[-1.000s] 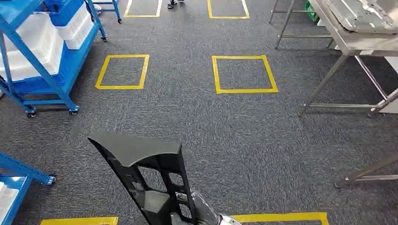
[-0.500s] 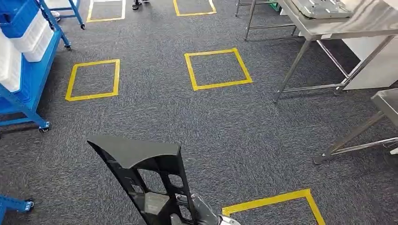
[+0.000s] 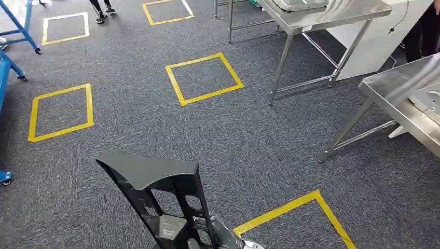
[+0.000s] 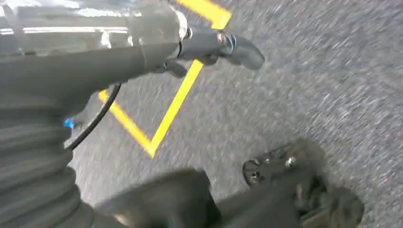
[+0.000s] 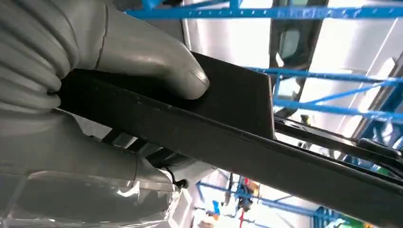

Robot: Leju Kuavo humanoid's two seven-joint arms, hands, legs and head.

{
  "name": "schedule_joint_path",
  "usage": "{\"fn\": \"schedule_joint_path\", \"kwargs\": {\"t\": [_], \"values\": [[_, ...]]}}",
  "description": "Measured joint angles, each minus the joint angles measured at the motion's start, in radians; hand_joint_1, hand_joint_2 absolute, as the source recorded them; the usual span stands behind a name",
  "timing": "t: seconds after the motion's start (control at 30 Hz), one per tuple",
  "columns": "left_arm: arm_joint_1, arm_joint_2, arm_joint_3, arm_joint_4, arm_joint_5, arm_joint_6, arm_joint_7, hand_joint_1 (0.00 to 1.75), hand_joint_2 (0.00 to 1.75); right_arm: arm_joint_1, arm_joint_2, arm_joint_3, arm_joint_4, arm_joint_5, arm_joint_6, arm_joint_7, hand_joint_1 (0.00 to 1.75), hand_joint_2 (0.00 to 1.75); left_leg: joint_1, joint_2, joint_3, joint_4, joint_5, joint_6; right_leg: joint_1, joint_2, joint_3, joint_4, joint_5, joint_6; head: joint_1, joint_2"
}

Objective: Take the parts from the cabinet and place them on the table.

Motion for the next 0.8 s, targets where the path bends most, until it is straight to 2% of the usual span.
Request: {"fn": "schedule_joint_path", "kwargs": {"t": [0.1,0.13,0.17,0.2,0.23,0.27,0.3,0.33,0.37,0.4,0.43,0.47,0.5,0.6,0.63,0.67,0.7,0.73,0.77,0.8], "values": [[0.0,0.0,0.001,0.0,0.004,0.003,0.0,0.0,1.75,0.002,-0.002,0.0,0.0,-0.001,0.001,-0.001,1.75,1.75,-0.009,0.028,0.005,0.0,0.003,0.018,-0.008,0.031,-0.008,-0.011,0.007,0.022,0.0,0.0],[0.0,-0.002,0.001,0.0,0.005,0.003,0.0,0.0,1.75,0.002,-0.004,0.0,0.0,-0.001,0.004,-0.002,1.75,1.75,0.0,0.044,0.01,-0.011,0.01,0.029,-0.007,0.012,-0.007,-0.004,0.002,0.024,0.0,0.0],[0.001,-0.002,0.001,0.0,0.007,0.005,-0.003,0.0,1.75,0.001,-0.004,0.001,0.0,-0.002,0.006,-0.002,1.75,1.75,-0.002,0.057,0.013,-0.014,0.009,0.035,-0.001,-0.051,-0.017,0.021,-0.016,0.026,0.0,0.0],[0.003,-0.002,0.001,0.0,0.009,0.006,-0.003,0.0,1.75,-0.002,-0.004,0.002,0.0,-0.002,0.009,-0.002,1.75,1.75,-0.003,0.071,0.014,-0.014,0.008,0.039,-0.002,-0.087,-0.049,0.082,-0.052,0.03,0.0,0.0],[0.008,-0.002,0.001,0.0,0.01,0.006,-0.003,0.0,1.75,-0.003,-0.004,0.004,0.002,-0.002,0.011,-0.002,1.75,1.75,-0.005,0.085,0.014,-0.014,0.006,0.041,-0.006,-0.102,-0.091,0.161,-0.089,0.035,0.0,0.0],[0.012,0.0,0.001,0.0,0.01,0.006,-0.003,0.0,1.75,-0.003,-0.005,0.005,0.003,-0.002,0.012,-0.002,1.75,1.75,-0.007,0.103,0.014,-0.014,0.004,0.042,-0.01,-0.109,-0.137,0.246,-0.121,0.038,0.0,0.0],[0.015,0.001,0.002,0.0,0.01,0.006,-0.003,0.0,1.75,-0.002,-0.005,0.005,0.005,-0.002,0.013,-0.002,1.75,1.75,-0.008,0.118,0.014,-0.014,0.001,0.041,-0.013,-0.111,-0.169,0.303,-0.133,0.042,0.0,0.0],[0.016,0.001,0.002,0.0,0.01,0.006,-0.003,0.0,1.75,-0.002,-0.005,0.006,0.008,-0.002,0.013,-0.002,1.75,1.75,-0.008,0.132,0.016,-0.014,-0.001,0.04,-0.016,-0.112,-0.175,0.305,-0.119,0.044,0.0,0.0],[0.016,0.001,0.002,0.0,0.01,0.006,-0.001,0.0,1.75,-0.002,-0.005,0.006,0.008,-0.002,0.013,-0.002,1.75,1.75,-0.007,0.145,0.02,-0.014,-0.005,0.038,-0.018,-0.117,-0.151,0.256,-0.082,0.046,0.0,0.0],[0.015,0.0,0.002,0.0,0.01,0.006,0.001,0.0,1.75,-0.003,-0.005,0.006,0.008,-0.002,0.013,-0.002,1.75,1.75,-0.007,0.156,0.025,-0.014,-0.008,0.035,-0.018,-0.126,-0.108,0.173,-0.038,0.045,0.0,0.0],[0.015,0.0,0.002,0.0,0.009,0.006,0.003,0.0,1.75,-0.004,-0.005,0.006,0.008,-0.002,0.013,-0.002,1.75,1.75,-0.007,0.167,0.032,-0.014,-0.013,0.031,-0.018,-0.149,-0.052,0.069,0.007,0.042,0.0,0.0],[0.016,0.0,0.002,0.0,0.009,0.007,0.003,0.0,1.75,-0.006,-0.004,0.007,0.008,-0.002,0.015,-0.002,1.75,1.75,-0.009,0.174,0.039,-0.014,-0.017,0.025,-0.012,-0.205,-0.016,-0.005,0.013,0.036,0.0,0.0],[0.016,0.0,0.002,0.0,0.009,0.009,0.003,0.0,1.75,-0.008,-0.003,0.008,0.008,-0.002,0.016,-0.001,1.75,1.75,-0.016,0.182,0.04,-0.013,-0.023,0.018,-0.005,-0.216,-0.014,-0.006,0.01,0.029,0.0,0.0],[0.012,-0.001,0.002,0.0,0.01,0.014,0.003,0.0,1.75,-0.012,-0.001,0.009,0.008,-0.002,0.016,-0.001,1.75,1.75,-0.014,0.214,0.055,-0.02,-0.029,0.002,0.003,-0.173,-0.02,-0.005,0.005,0.015,0.0,0.0],[0.011,-0.003,0.002,0.0,0.009,0.014,0.003,0.0,1.75,-0.012,0.0,0.009,0.006,-0.002,0.016,-0.001,1.75,1.75,-0.011,0.218,0.06,-0.019,-0.037,-0.007,-0.008,-0.157,-0.009,-0.015,0.011,0.006,0.0,0.0],[0.009,-0.002,0.002,0.0,0.008,0.015,0.003,0.0,1.75,-0.011,0.002,0.009,0.006,-0.002,0.016,-0.001,1.75,1.75,-0.006,0.169,0.059,0.001,-0.051,-0.012,-0.009,-0.148,-0.003,-0.02,0.012,0.002,0.0,0.0],[0.009,-0.002,0.002,0.0,0.007,0.017,0.002,0.0,1.75,-0.016,0.003,0.01,0.006,-0.002,0.016,-0.001,1.75,1.75,-0.005,0.13,0.034,0.059,-0.088,-0.011,-0.01,-0.138,-0.002,-0.02,0.012,-0.007,0.0,0.0],[0.011,-0.002,0.002,0.0,0.006,0.017,0.002,0.0,1.75,-0.019,0.005,0.011,0.006,-0.002,0.016,0.0,1.75,1.75,-0.006,0.111,-0.005,0.139,-0.128,-0.012,-0.01,-0.125,-0.001,-0.02,0.011,-0.009,0.0,0.0],[0.013,-0.002,0.002,0.0,0.005,0.016,0.003,0.0,1.75,-0.019,0.005,0.011,0.006,-0.002,0.016,0.0,1.75,1.75,-0.006,0.102,-0.058,0.238,-0.168,-0.013,-0.008,-0.108,-0.002,-0.019,0.01,-0.011,0.0,0.0],[0.016,-0.002,0.002,0.0,0.005,0.016,0.003,0.0,1.75,-0.018,0.004,0.011,0.007,-0.002,0.016,0.0,1.75,1.75,-0.006,0.101,-0.091,0.297,-0.181,-0.014,-0.006,-0.093,-0.002,-0.019,0.01,-0.012,0.0,0.0]]}}
